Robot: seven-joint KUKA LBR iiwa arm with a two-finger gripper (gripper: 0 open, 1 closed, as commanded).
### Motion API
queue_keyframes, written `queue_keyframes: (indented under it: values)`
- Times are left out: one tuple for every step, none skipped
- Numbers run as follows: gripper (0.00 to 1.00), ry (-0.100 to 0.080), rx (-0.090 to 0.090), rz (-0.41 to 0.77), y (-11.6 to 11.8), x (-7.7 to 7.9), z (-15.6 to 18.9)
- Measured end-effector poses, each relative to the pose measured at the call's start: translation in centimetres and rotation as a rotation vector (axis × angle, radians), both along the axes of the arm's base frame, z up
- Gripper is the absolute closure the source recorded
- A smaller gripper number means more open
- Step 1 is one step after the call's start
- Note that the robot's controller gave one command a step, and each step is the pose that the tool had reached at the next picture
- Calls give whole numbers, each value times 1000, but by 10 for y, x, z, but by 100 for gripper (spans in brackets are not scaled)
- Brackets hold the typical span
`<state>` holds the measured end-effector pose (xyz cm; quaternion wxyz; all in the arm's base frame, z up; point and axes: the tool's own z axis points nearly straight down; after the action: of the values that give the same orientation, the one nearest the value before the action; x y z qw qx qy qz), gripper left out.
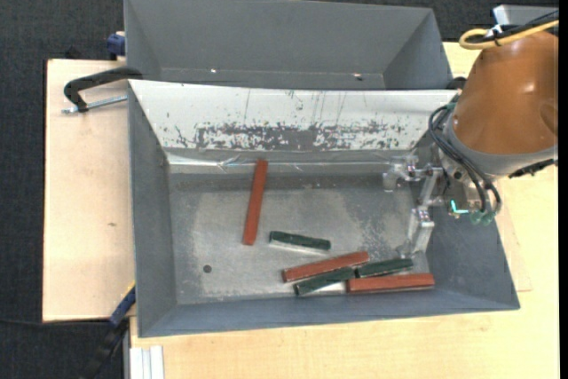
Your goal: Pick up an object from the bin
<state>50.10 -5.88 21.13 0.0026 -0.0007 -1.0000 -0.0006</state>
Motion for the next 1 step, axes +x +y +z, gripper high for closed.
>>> queue_keyframes:
  values:
    - [0,-6,-1,1,0,1,3]
